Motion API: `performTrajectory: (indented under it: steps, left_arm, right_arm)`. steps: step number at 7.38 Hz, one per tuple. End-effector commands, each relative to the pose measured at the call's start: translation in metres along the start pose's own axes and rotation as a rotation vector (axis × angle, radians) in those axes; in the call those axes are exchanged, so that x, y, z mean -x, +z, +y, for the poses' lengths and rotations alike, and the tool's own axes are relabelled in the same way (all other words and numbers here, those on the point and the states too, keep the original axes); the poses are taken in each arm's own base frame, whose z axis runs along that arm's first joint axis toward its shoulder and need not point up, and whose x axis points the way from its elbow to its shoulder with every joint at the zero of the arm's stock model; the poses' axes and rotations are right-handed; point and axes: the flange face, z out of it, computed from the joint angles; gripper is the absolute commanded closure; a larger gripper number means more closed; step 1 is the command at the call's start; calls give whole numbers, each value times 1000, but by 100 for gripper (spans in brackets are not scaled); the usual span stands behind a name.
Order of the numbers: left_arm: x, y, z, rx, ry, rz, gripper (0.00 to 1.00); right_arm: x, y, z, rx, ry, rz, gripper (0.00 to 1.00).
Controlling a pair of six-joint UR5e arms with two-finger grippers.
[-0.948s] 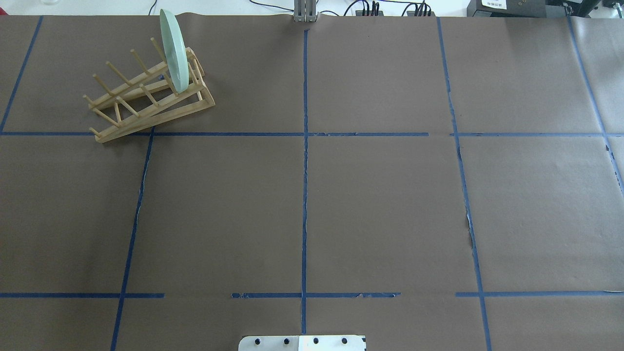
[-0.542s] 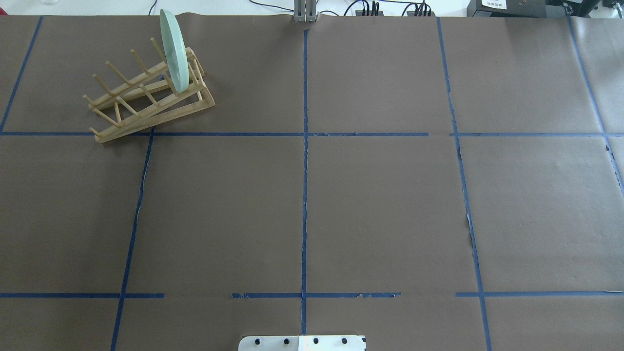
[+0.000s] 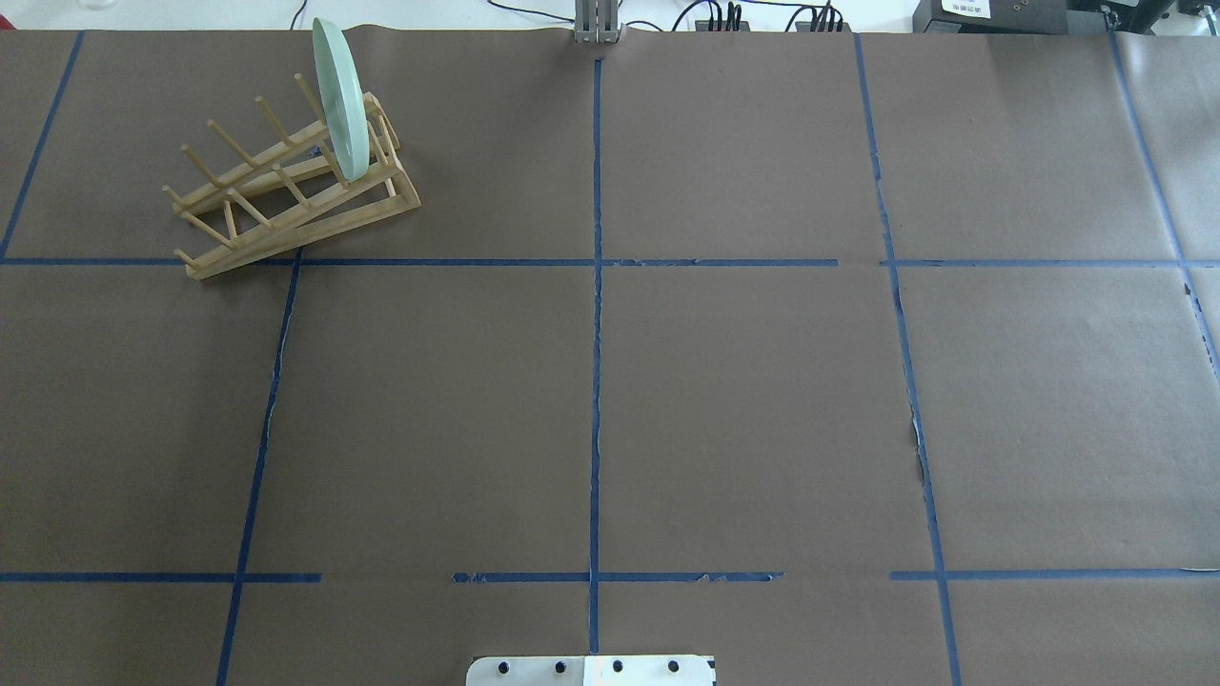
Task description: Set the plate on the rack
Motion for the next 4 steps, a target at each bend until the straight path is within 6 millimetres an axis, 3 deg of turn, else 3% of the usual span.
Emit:
performTrajectory:
  steps: [1, 4]
  left_arm:
    - [-21, 7, -4, 15, 44, -9, 0]
    - [-22, 9, -3, 21, 44, -7, 0]
  right_arm:
    - [0, 0, 0, -1, -1, 0, 0]
    - [0, 0, 0, -1, -2, 0, 0]
